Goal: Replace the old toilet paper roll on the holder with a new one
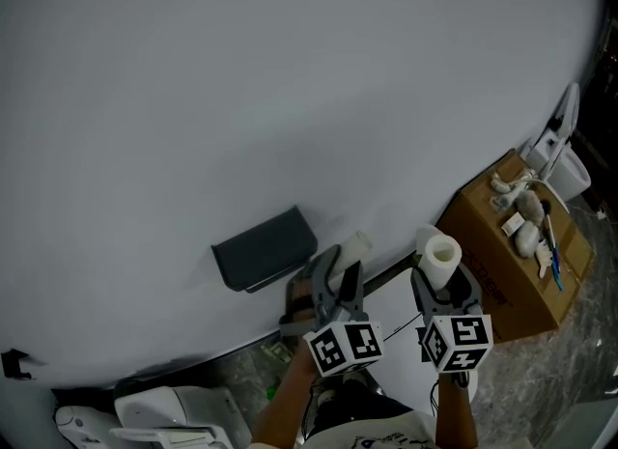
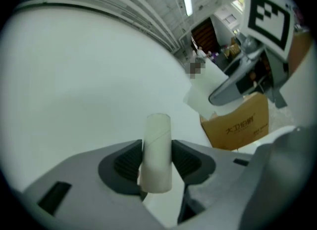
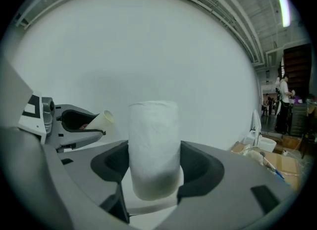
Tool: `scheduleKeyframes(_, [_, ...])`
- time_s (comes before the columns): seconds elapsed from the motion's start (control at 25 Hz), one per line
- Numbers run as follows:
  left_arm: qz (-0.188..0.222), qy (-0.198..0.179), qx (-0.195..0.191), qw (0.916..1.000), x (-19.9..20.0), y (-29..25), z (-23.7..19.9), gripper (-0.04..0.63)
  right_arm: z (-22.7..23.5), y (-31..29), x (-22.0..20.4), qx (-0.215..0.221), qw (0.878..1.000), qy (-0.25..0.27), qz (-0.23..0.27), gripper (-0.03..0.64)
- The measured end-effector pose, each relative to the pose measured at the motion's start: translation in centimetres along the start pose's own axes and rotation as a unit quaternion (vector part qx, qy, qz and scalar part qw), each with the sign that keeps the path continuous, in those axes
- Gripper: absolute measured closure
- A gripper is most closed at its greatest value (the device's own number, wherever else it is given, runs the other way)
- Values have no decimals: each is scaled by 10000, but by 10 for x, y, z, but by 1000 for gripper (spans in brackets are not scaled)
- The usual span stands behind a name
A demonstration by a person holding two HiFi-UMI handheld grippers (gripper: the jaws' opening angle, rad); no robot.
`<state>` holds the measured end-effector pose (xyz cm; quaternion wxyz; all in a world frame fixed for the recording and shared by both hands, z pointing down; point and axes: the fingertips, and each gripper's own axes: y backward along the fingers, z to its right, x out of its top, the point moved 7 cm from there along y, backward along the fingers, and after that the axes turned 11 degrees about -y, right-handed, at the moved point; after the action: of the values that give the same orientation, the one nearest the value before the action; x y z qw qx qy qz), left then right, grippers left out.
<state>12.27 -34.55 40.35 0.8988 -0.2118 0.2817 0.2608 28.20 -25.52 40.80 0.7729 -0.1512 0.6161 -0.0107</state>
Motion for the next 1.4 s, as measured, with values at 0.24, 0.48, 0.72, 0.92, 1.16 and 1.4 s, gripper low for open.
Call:
scheduleKeyframes(0.24, [1118, 1710, 46, 9789, 0, 34, -25, 407, -18, 3, 0, 157, 9999, -43, 46, 310])
scheduleKeyframes(0.48, [1705, 2721, 381, 9463, -12, 62, -43, 407, -35, 4, -1, 309, 9993, -205, 106, 310])
scheduleKeyframes(0.72, [1674, 3277, 650, 9275, -31, 86, -54, 407, -55, 5, -5, 532, 9980, -347, 68, 310])
scheduleKeyframes(0.92, [1639, 3358, 734, 9247, -39, 95, -62, 407, -67, 4, -7, 646, 9975, -277, 22, 310])
scheduleKeyframes(1.16, [1598, 3316, 907, 9253, -42, 108, -68, 408, -75, -2, -12, 683, 9974, 223, -86, 310])
scheduleKeyframes(1.4, [1460, 3370, 1079, 9238, -54, 128, -78, 408, -83, -16, -16, 414, 9879, 1491, -122, 310])
